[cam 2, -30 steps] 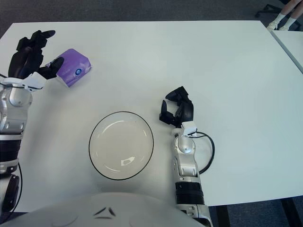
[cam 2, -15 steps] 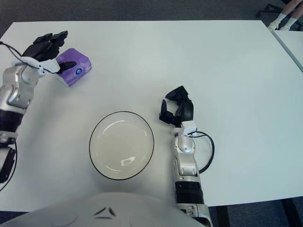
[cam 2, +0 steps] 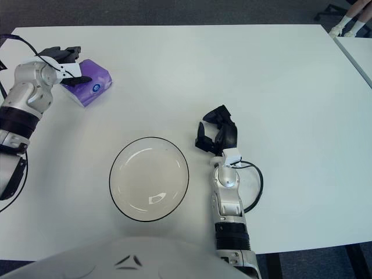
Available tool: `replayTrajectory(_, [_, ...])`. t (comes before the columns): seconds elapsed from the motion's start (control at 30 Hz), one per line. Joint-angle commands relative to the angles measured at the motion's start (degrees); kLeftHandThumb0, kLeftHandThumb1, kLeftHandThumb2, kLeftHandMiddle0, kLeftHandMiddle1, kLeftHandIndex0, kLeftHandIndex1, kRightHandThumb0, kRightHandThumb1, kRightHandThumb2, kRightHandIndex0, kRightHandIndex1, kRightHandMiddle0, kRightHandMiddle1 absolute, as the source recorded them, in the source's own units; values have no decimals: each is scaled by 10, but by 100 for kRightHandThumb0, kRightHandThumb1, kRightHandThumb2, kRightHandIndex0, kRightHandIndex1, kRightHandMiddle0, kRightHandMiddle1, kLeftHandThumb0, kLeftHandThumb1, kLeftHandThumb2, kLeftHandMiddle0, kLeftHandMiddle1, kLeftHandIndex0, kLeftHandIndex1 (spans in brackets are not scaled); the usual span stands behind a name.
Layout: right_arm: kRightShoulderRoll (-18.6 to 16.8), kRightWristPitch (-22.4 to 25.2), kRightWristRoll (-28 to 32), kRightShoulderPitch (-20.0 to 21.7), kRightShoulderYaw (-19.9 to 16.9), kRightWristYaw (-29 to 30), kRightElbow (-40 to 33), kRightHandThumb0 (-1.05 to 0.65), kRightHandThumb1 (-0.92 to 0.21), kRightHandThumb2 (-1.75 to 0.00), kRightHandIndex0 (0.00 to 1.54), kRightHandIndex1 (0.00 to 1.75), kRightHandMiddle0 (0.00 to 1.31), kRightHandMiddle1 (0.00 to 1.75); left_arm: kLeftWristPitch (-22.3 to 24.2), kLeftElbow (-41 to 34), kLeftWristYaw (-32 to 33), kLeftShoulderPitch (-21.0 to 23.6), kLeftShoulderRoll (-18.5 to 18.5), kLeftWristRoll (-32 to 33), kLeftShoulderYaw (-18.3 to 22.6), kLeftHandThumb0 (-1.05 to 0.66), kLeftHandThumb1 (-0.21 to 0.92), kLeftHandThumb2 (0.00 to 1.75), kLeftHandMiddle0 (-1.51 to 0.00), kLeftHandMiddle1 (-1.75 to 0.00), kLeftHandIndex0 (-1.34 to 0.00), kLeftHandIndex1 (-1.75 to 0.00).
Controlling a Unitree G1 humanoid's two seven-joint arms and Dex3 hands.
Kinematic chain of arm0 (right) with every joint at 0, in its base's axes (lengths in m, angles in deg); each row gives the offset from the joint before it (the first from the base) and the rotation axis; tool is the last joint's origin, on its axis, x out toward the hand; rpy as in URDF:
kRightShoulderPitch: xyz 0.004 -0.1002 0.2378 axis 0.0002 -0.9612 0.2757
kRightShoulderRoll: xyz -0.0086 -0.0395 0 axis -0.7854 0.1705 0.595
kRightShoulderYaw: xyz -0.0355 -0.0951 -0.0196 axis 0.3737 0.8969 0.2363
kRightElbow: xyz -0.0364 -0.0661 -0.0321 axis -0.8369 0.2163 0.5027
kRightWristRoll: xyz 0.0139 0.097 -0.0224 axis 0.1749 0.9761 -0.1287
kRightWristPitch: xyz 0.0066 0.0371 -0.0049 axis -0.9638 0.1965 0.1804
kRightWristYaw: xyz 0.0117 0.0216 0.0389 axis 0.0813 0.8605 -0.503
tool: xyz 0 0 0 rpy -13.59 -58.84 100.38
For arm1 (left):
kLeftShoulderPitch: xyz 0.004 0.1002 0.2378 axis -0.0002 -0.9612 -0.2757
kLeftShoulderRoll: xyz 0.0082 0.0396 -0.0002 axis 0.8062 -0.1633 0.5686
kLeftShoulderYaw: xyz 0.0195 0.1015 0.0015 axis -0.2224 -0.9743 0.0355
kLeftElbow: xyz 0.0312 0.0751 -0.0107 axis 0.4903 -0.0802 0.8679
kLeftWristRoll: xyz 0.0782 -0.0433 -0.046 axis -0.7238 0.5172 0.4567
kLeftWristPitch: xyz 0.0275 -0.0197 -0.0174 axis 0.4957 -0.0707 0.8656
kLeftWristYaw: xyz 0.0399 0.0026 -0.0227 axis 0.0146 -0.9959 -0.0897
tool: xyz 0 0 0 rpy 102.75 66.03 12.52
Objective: Put the tissue paper into the plate.
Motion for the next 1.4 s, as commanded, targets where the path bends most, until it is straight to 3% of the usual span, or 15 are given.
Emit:
replayTrajectory(0.0, [0,99,-1,-42,4,-4,67,-44,-45,-116,90,175,51,175,14,48,-25,34,-9,9,-8,-105,92,81,0,0,-2,-2])
replayTrajectory(0.27, [11,93,1,-34,12,-22,73,-44,-44,-116,91,175,51,175,26,101,-34,62,-17,12,-20,-105,92,94,0,0,0,-36])
replayTrajectory(0.6, [10,86,7,-27,12,-30,77,-44,-46,-114,92,175,50,175,22,171,-84,105,-26,9,-59,-105,92,107,0,0,0,-49])
replayTrajectory(0.97, [7,96,9,-22,12,-29,70,-44,-45,-116,92,175,51,175,49,216,-117,134,-45,16,-80,-105,92,112,0,0,0,-31])
replayTrajectory(1.37, [9,109,1,-15,26,-33,67,-44,-45,-115,92,175,50,175,90,171,-183,131,-40,46,-70,-105,92,116,0,0,0,-7])
